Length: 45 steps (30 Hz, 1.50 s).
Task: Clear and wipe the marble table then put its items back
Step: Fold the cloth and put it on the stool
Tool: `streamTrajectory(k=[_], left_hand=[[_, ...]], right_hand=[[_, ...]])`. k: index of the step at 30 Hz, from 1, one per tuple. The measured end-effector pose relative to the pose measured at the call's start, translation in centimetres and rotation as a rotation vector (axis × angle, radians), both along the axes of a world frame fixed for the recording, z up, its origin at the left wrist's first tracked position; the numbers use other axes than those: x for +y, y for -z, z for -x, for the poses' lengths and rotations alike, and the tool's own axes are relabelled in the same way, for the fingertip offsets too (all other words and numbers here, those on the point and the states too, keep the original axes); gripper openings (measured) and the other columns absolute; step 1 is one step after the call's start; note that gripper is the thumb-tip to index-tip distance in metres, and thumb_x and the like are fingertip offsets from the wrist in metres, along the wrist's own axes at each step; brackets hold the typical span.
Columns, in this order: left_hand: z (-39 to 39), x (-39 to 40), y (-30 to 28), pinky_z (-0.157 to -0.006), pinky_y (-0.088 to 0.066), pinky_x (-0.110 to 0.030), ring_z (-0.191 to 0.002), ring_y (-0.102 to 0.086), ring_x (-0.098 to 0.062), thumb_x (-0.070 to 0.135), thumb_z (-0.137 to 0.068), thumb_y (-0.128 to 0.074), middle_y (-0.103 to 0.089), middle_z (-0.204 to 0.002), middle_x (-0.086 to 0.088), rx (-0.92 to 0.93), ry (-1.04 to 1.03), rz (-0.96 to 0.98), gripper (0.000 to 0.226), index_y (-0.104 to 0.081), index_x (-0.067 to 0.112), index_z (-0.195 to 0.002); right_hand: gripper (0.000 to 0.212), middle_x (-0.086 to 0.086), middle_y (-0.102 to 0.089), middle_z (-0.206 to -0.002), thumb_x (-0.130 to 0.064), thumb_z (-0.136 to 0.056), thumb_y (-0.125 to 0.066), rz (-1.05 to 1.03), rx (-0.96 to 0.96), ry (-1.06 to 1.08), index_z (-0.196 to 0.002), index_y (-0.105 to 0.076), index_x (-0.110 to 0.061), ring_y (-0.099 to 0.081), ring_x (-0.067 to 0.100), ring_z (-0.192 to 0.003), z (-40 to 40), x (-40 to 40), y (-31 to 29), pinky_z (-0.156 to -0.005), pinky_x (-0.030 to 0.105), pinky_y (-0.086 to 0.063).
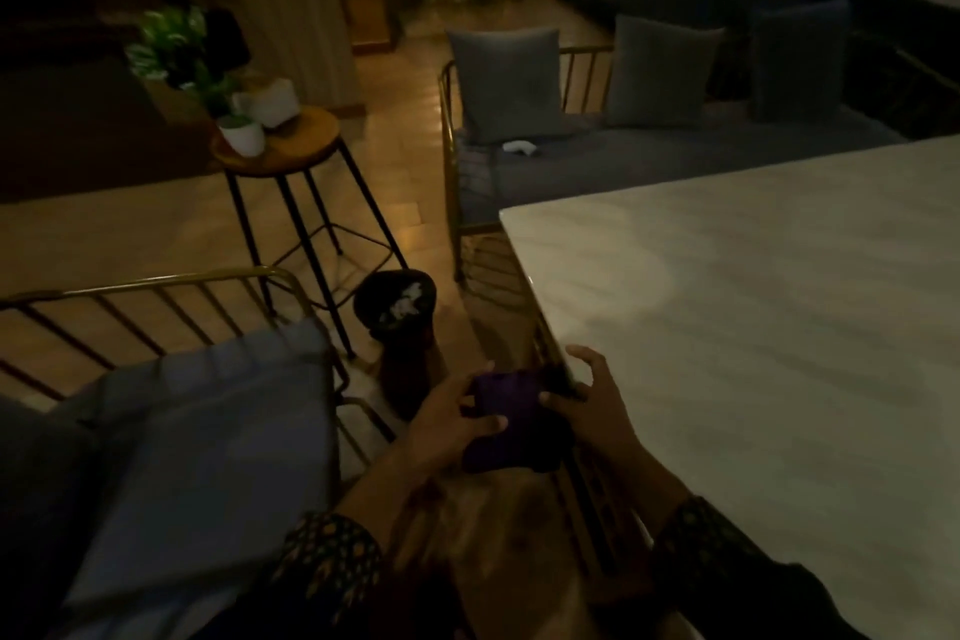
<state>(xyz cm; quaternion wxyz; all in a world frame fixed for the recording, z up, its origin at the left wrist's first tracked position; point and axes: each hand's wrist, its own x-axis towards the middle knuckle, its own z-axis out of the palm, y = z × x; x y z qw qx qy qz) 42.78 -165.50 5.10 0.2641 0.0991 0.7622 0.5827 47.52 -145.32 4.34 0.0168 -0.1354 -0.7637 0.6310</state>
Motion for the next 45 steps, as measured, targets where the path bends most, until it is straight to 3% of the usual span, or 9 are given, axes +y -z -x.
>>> streamTrajectory(k=[4, 9, 13, 16, 23, 27, 31, 37, 45], left_hand=[[6.4, -2.6, -0.5, -0.101, -0.046, -0.034, -0.117, -0.056, -0.020, 0.022, -0.073, -0.080, -0.058, -0.128, -0.004, 0.207, 0.081, 0.305, 0.065, -0.052, 0.012, -0.131], [12.5, -4.8, -1.2, -0.082, -0.044, -0.023, -0.106, -0.058, -0.021, 0.019, -0.084, -0.071, -0.061, -0.116, -0.005, 0.439, 0.077, 0.526, 0.034, -0.064, 0.011, -0.116], [16.7, -6.7, -0.4, -0.084, -0.046, -0.031, -0.102, -0.052, -0.022, 0.040, -0.082, -0.071, -0.052, -0.112, -0.004, 0.488, 0.050, 0.555, 0.033, -0.067, 0.018, -0.106], [19.5, -7.6, -0.1, -0.077, -0.050, -0.041, -0.090, -0.058, -0.020, 0.046, -0.085, -0.067, -0.062, -0.096, -0.008, 0.381, -0.013, 0.405, 0.035, -0.065, 0.012, -0.091], [28.0, -6.9, -0.2, -0.094, -0.054, -0.042, -0.104, -0.067, -0.025, 0.034, -0.090, -0.065, -0.069, -0.113, -0.007, -0.174, -0.336, -0.149, 0.024, -0.067, 0.020, -0.109], [35.3, -6.4, -0.4, -0.094, -0.054, -0.042, -0.102, -0.067, -0.027, 0.028, -0.090, -0.065, -0.070, -0.109, -0.011, -0.226, -0.512, -0.198, 0.021, -0.068, 0.014, -0.105], [42.4, -7.1, -1.1, -0.079, -0.059, -0.034, -0.092, -0.069, -0.019, 0.018, -0.085, -0.071, -0.070, -0.103, -0.004, -0.280, -0.616, -0.260, 0.028, -0.063, 0.012, -0.111], [49.0, -9.7, 0.5, -0.087, -0.057, -0.043, -0.101, -0.066, -0.028, 0.007, -0.078, -0.077, -0.063, -0.113, -0.012, -0.285, -0.810, -0.188, 0.046, -0.055, 0.009, -0.118], [59.3, -14.2, 1.8, -0.073, -0.060, -0.036, -0.097, -0.065, -0.026, 0.002, -0.084, -0.070, -0.061, -0.114, -0.016, -0.171, -0.924, -0.281, 0.049, -0.049, 0.020, -0.125]], right_hand=[[0.038, -0.002, -0.065, -0.112, -0.010, -0.081, -0.076, -0.205, -0.011, -0.233, -0.115, -0.063, -0.019, -0.062, 0.003, -0.100, 8.0, -2.1, -0.6, -0.096, 0.032, -0.051], [0.061, -0.007, -0.056, -0.117, -0.018, -0.069, -0.086, -0.371, -0.171, -0.489, -0.125, -0.060, -0.017, -0.055, 0.008, -0.107, 14.5, -4.2, -2.0, -0.079, 0.005, -0.045], [0.035, 0.006, -0.064, -0.110, -0.013, -0.077, -0.079, -0.515, -0.128, -0.561, -0.110, -0.069, -0.007, -0.056, 0.002, -0.089, 19.3, -5.0, -3.0, -0.072, 0.004, -0.043], [0.021, 0.003, -0.063, -0.105, -0.023, -0.080, -0.077, -0.556, -0.084, -0.561, -0.098, -0.073, -0.013, -0.057, 0.012, -0.096, 22.8, -5.3, -3.6, -0.086, 0.026, -0.049], [0.029, 0.008, -0.068, -0.110, -0.028, -0.083, -0.071, 0.034, -0.340, -0.443, -0.109, -0.065, -0.018, -0.069, 0.020, -0.094, 33.3, -5.5, -2.3, -0.074, 0.027, -0.055], [0.014, 0.006, -0.066, -0.107, -0.022, -0.087, -0.068, 0.126, -0.375, -0.432, -0.099, -0.061, -0.023, -0.066, 0.020, -0.093, 41.7, -6.0, -1.9, -0.074, 0.028, -0.054], [0.030, 0.003, -0.066, -0.103, -0.017, -0.084, -0.071, 0.127, -0.365, -0.507, -0.112, -0.060, -0.017, -0.067, 0.018, -0.089, 50.6, -6.5, -2.0, -0.063, 0.025, -0.055], [0.047, 0.011, -0.069, -0.112, -0.014, -0.071, -0.082, 0.043, -0.350, -0.546, -0.114, -0.062, -0.014, -0.068, 0.026, -0.098, 61.3, -9.7, 0.8, -0.088, 0.047, -0.056], [0.042, -0.009, -0.060, -0.106, -0.017, -0.079, -0.078, -0.117, -0.112, -0.648, -0.116, -0.059, -0.025, -0.058, 0.004, -0.094, 73.2, -15.8, 1.1, -0.065, 0.007, -0.046]])
